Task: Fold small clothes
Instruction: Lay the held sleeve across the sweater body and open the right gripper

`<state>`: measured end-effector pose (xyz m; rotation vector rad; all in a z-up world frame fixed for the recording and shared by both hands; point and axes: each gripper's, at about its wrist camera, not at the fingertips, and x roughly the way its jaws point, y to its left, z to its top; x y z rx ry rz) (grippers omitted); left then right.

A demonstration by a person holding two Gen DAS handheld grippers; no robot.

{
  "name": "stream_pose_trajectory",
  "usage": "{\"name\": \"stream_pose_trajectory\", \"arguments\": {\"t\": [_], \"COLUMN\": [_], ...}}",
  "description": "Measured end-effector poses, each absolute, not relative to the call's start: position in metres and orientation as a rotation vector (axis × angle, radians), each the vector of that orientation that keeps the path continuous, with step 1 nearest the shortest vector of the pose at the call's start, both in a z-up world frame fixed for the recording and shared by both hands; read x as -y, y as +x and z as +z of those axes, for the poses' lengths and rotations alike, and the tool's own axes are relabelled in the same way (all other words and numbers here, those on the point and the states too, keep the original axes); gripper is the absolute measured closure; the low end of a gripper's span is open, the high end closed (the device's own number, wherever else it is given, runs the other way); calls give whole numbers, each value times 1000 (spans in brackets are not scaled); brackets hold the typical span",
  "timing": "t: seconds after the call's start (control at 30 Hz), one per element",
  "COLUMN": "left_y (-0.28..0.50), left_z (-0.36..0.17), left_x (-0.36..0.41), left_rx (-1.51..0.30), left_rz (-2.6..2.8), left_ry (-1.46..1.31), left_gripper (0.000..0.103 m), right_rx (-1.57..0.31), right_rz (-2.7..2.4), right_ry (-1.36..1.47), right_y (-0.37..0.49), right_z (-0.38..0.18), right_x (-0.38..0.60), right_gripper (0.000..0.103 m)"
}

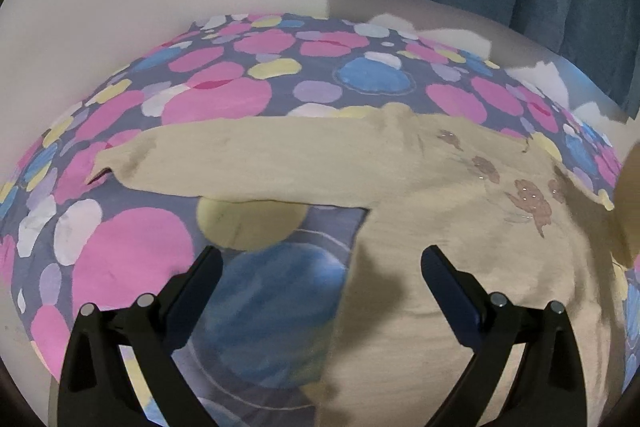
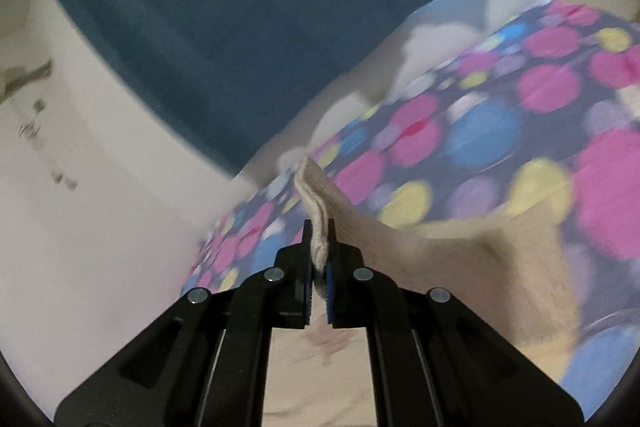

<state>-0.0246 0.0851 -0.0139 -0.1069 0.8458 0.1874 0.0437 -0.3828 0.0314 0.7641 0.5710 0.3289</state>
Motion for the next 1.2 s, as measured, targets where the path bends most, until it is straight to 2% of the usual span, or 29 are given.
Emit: {"name": "stream_pose_trajectory", "arguments": {"t": [0.27, 0.47, 0.83, 1.2], "left_y": [-30, -31, -30, -28], "left_z": [-16, -16, -22, -25], "left_x": [-104, -106, -102, -99], "left_rx": [-847, -848, -865, -879], "left_rz": [205, 197, 185, 176], "left_ry": [-137, -150, -147, -145], "left_gripper": [4, 4, 4, 4], "right_rx": [-730, -834, -966, -1029], "right_rz": [472, 510, 546, 581], "right_ry": [663, 578, 454, 371], "right_y": [61, 57, 55, 53], "right_z": [-5, -35, -73, -89], "right_x": [257, 201, 154, 131], "right_gripper": [99, 99, 99, 99]}}
